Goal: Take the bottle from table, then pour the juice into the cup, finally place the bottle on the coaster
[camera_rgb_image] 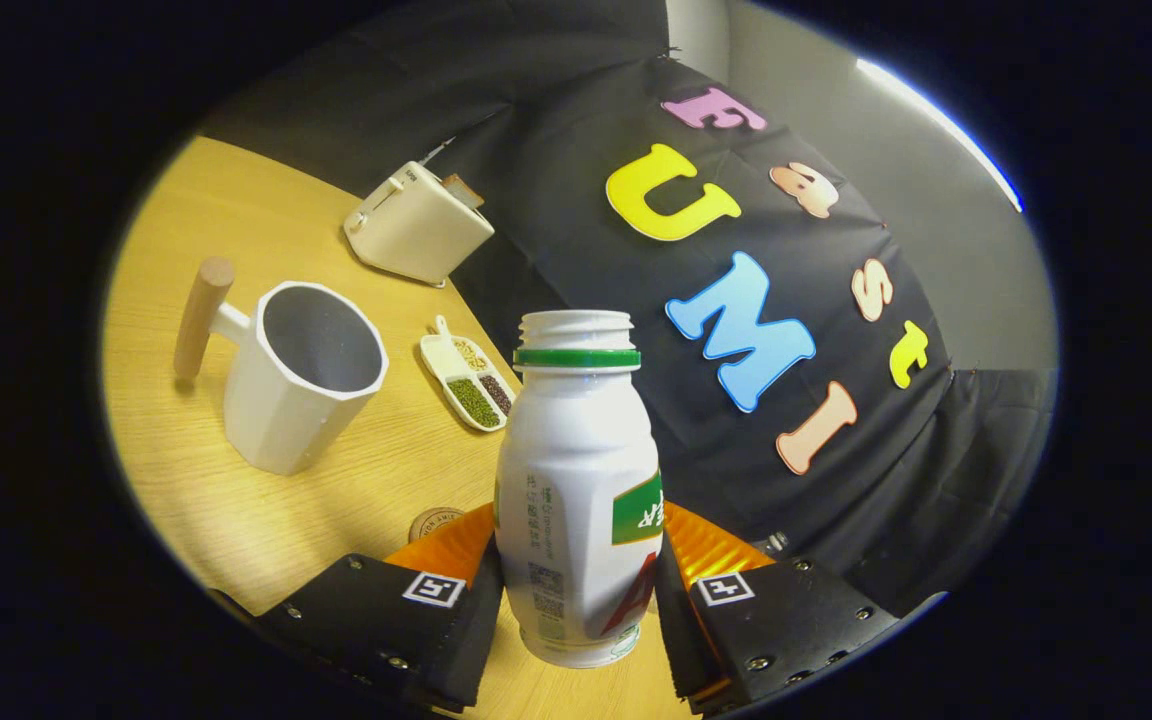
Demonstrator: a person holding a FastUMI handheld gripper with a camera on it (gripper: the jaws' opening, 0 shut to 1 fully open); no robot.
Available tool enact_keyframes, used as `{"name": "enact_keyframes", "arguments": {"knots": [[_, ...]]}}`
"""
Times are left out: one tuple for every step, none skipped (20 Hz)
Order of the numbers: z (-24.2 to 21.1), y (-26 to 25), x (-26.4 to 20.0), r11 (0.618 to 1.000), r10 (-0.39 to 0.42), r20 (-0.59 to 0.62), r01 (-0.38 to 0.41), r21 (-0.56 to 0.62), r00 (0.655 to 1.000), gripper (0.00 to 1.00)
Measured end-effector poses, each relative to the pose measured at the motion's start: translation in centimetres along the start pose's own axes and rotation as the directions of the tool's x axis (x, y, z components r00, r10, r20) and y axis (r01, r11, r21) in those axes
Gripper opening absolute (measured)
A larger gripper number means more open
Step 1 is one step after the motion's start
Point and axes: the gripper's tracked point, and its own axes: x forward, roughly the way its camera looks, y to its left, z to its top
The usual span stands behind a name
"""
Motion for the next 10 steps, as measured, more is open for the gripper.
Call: {"name": "enact_keyframes", "arguments": {"knots": [[0.1,0.1,0.2,1.0,0.002,0.001,-0.002,-0.012,1.0,0.69],[0.2,0.3,0.2,1.0,0.004,0.002,-0.004,-0.023,1.0,0.69],[0.2,0.5,0.3,0.999,0.007,0.001,-0.007,-0.039,1.0,0.69],[0.2,0.7,0.4,0.998,0.009,-0.002,-0.009,-0.059,1.0,0.69],[0.3,0.8,0.5,0.997,0.011,-0.002,-0.011,-0.083,1.0,0.69],[0.2,0.9,0.5,0.995,0.008,-0.003,-0.008,-0.102,1.0,0.69],[0.1,1.1,0.5,0.993,0.01,-0.004,-0.011,-0.117,1.0,0.69],[0.1,1.1,0.6,0.991,0.008,-0.005,-0.009,-0.132,1.0,0.69],[0.1,1.1,0.7,0.989,0.003,-0.005,-0.004,-0.147,1.0,0.69],[0.2,1.1,0.7,0.986,-0.004,-0.002,0.004,-0.167,1.0,0.69]]}}
